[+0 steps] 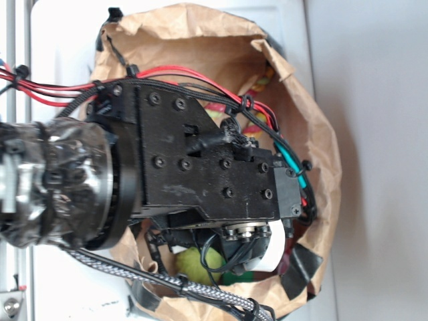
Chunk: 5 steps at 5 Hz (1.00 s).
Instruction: Grab the green animal.
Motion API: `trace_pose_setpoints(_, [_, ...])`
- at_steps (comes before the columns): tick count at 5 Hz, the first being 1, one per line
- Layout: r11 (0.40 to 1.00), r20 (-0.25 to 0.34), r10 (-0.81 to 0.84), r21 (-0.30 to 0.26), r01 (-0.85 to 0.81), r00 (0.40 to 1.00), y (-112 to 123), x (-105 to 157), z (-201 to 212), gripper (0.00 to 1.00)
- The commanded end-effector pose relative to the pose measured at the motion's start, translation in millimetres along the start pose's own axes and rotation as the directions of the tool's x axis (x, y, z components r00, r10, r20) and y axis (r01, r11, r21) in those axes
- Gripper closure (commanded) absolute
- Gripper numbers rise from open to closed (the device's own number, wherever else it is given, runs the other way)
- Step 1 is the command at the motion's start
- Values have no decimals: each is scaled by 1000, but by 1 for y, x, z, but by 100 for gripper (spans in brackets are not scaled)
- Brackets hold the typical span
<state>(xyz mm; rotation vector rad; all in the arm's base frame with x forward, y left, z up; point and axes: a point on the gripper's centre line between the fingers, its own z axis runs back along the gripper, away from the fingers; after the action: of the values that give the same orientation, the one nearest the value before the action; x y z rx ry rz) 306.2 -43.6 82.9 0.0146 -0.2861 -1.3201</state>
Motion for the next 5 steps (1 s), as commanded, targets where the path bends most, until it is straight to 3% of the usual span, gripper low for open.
trace_pose_setpoints(1, [989,74,-147,-17,149,986,4,3,38,0])
trace_pose_setpoints(2, [978,71,-197,-61,202,978,-3,6,39,0])
trace_pose_setpoints(3, [945,110,-286,-133,299,952,-6,6,35,0])
trace_pose_setpoints(4, [922,110,-353,-127,365,929,-9,4,27,0])
trace_pose_setpoints(5, [899,138,-420,-71,432,897,-9,6,11,0])
